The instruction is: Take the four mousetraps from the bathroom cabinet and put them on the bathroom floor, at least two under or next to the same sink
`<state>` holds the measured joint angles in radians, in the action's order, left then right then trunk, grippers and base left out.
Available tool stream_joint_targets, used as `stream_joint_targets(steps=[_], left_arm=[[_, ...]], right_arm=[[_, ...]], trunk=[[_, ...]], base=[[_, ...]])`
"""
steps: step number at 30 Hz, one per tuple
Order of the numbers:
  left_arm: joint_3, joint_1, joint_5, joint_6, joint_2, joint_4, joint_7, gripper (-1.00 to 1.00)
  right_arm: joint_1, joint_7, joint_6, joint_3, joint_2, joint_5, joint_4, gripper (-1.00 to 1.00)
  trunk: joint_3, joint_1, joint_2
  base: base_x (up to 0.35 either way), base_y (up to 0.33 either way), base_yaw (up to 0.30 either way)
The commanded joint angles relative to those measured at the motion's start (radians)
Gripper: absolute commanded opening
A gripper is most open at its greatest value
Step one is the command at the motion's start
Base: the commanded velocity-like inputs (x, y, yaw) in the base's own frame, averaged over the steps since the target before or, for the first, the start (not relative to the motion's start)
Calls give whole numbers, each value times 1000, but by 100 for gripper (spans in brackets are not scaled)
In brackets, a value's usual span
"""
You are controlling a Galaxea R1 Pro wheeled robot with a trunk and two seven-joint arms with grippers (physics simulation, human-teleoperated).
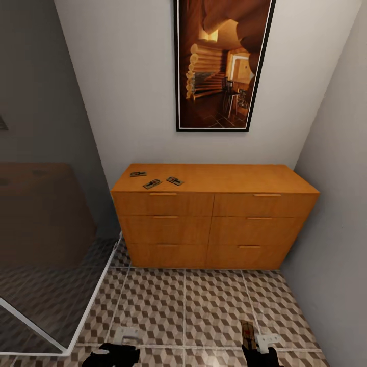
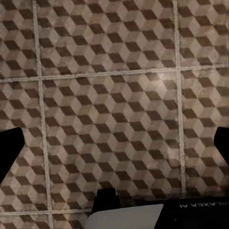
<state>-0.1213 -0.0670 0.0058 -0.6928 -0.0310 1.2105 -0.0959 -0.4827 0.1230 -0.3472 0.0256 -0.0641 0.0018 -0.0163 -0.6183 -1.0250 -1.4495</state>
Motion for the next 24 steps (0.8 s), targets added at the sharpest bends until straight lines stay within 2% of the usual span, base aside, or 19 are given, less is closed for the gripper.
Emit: stream_joint_targets(steps=[1, 3, 5, 6, 10, 14, 19, 22, 24], left_arm=[[-1, -1, 1, -17, -1, 17, -5, 100], [-1, -4, 1, -58, -3, 62, -5, 100], [-1, -17, 0, -150, -6, 141, -5, 100], [-1, -22, 0, -170, -6, 157, -5, 100], [-1, -89, 0, -250, -11, 214, -5, 100], [-1, -153, 0, -289, -13, 221, -5, 100], [-1, -281, 0, -311, -14, 210, -6, 100], [-1, -367, 1, -315, -22, 169, -7, 100], [-1, -446, 1, -317, -25, 109, -7, 100]], right_arm=[[-1, 3, -3, 2, 0, 0, 1, -100], [-1, 3, -3, 2, 0, 0, 1, -100], [-1, 3, -3, 2, 1, 0, 1, -100], [-1, 3, -3, 2, 1, 0, 1, -100], [-1, 3, -3, 2, 0, 0, 1, -100], [-1, 3, -3, 2, 0, 0, 1, -100], [-1, 3, -3, 2, 1, 0, 1, -100], [-1, 3, -3, 2, 1, 0, 1, -100], [-1, 3, -2, 2, 1, 0, 1, -100]], trunk=[[-1, 0, 0], [-1, 0, 0], [-1, 0, 0], [-1, 0, 0], [-1, 0, 0], [-1, 0, 0], [-1, 0, 0], [-1, 0, 0], [-1, 0, 0]], base=[[0, 0, 0], [0, 0, 0], [0, 0, 0], [0, 0, 0], [0, 0, 0], [0, 0, 0], [0, 0, 0], [0, 0, 0], [0, 0, 0]])
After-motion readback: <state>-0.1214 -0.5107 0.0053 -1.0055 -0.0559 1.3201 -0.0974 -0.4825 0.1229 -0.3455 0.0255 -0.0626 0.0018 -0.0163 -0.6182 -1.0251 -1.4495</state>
